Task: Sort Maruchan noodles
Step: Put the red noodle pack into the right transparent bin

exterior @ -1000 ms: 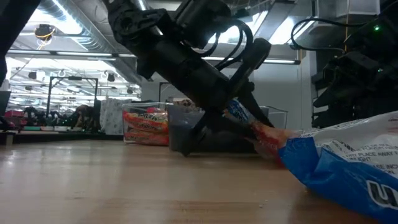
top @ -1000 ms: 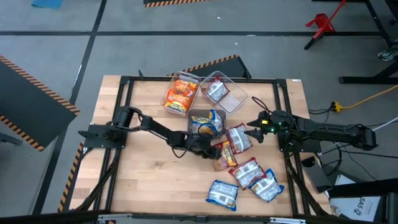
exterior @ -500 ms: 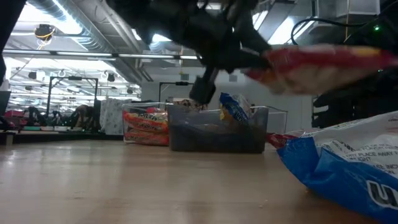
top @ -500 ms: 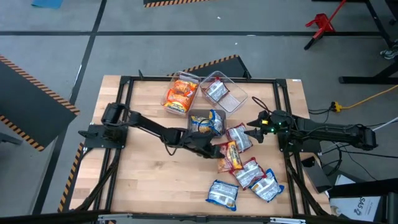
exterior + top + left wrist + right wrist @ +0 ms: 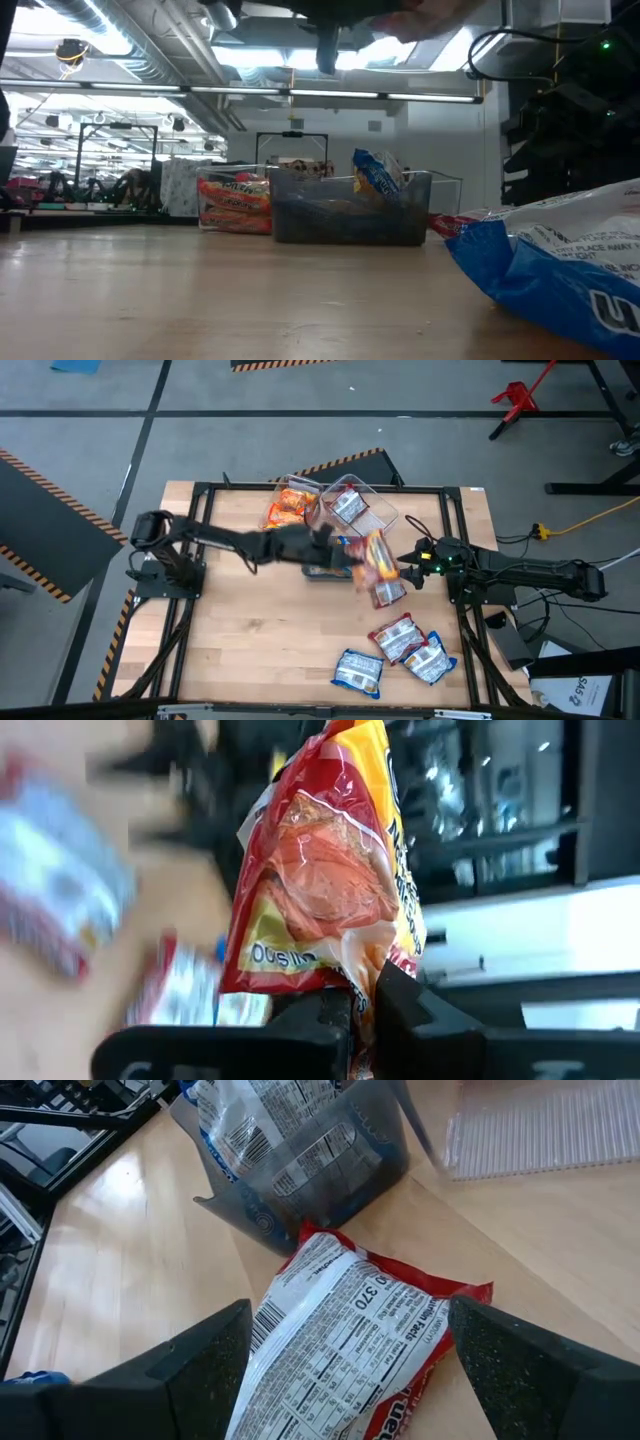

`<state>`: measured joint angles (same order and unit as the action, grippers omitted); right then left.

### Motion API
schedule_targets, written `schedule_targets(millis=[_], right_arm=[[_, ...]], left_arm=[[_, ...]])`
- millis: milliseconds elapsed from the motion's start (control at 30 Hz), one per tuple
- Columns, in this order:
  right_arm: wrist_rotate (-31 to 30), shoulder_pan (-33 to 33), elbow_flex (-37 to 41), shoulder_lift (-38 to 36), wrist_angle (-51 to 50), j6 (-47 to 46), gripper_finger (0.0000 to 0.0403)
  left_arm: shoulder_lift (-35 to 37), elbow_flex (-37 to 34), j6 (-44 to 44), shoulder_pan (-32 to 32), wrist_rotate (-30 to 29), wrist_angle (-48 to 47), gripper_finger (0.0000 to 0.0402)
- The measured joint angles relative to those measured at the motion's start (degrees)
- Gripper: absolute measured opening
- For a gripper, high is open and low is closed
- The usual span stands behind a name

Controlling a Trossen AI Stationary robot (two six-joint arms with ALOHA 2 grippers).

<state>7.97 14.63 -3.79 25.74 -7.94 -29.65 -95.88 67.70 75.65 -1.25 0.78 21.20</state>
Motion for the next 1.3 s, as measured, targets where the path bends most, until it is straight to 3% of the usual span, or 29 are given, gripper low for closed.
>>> schedule_targets(millis=[200, 400, 600, 867, 1300], right_arm=[[0.00, 0.00, 0.00, 0.01, 0.18, 0.15, 0.0324], [-0.27, 0.00, 0.02, 0.02, 0.26, 0.18, 0.0324], [-6.27, 0.02, 0.04, 0.02, -0.17, -0.17, 0.0324], [-10.12, 0.02, 0.02, 0.02, -0.52, -2.24, 0.0324], [-13.67, 0.02, -0.04, 0.02, -0.57, -7.35, 0.0324]], left_arm=[[1.54, 1.71, -6.24, 11.28, 4.53, -5.82, 0.0006], [-0.30, 11.56, -19.91, 22.71, 12.41, -25.76, 0.0006], [-4.56, 22.26, -34.62, 30.46, 13.64, -37.54, 0.0006], [-13.82, 31.54, -48.83, 32.96, 14.64, -41.89, 0.0005], [-27.17, 41.96, -70.57, 27.54, 6.74, -46.44, 0.0005]])
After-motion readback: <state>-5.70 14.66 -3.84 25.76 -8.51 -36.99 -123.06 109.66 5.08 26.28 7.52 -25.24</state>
